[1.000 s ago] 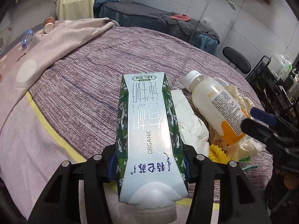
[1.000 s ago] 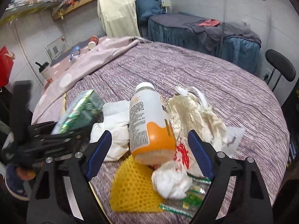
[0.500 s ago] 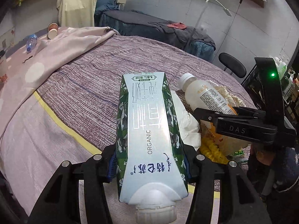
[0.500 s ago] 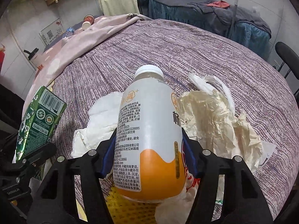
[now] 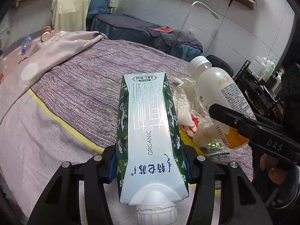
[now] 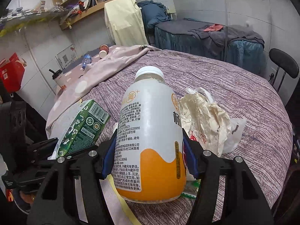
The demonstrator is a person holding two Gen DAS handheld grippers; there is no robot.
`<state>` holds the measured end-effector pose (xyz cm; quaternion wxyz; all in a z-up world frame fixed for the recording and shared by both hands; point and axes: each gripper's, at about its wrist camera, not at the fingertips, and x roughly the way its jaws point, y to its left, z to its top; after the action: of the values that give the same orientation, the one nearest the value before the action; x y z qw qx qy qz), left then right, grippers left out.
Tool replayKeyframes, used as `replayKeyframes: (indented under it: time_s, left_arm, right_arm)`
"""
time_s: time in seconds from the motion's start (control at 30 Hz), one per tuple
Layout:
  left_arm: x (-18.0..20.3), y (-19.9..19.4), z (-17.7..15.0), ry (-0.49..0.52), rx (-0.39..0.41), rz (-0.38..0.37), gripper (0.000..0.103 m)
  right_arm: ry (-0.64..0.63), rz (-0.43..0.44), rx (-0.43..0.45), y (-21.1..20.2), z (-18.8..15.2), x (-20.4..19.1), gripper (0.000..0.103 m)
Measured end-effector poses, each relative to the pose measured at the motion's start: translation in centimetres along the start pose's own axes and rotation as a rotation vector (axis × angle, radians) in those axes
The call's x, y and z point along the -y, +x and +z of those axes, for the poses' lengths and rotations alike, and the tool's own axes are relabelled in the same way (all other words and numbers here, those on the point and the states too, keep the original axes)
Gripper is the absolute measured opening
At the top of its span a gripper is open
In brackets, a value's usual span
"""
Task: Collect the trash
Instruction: 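Carry carton and bottle over the brown bin while the right tool releases the bottle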
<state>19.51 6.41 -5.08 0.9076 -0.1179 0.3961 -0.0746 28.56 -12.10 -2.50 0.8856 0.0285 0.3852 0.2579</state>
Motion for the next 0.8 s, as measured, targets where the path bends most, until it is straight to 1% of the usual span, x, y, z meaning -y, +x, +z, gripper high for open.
replayKeyframes:
  time_s: [0.17,0.33,0.63,0.8]
  left_arm:
    - [1.5,-0.9,-0.8,0.011,0.018,-0.025,0.051]
    - [3.4,-1.5,-1.6,0.036,0.018,-0.045,0.051]
    - [7.3,-1.7,-3.2,0.081,0.012,-0.104,0.051]
    - [9.9,-1.3,-4.1,0.115,-0.006,-0.143,0.051]
  right_arm:
    - [0.05,-0.006,0.042,-2.9,-2.0,1.2,0.062]
    - [0.094,-0.046,0.083,-5.5,-3.8,2.8,0.062]
    - [0.219,-0.114,0.151,-10.7,-7.6,7.5,0.062]
    - [0.288,-0.172,0.184,-13.3,-9.9,10.6,0.062]
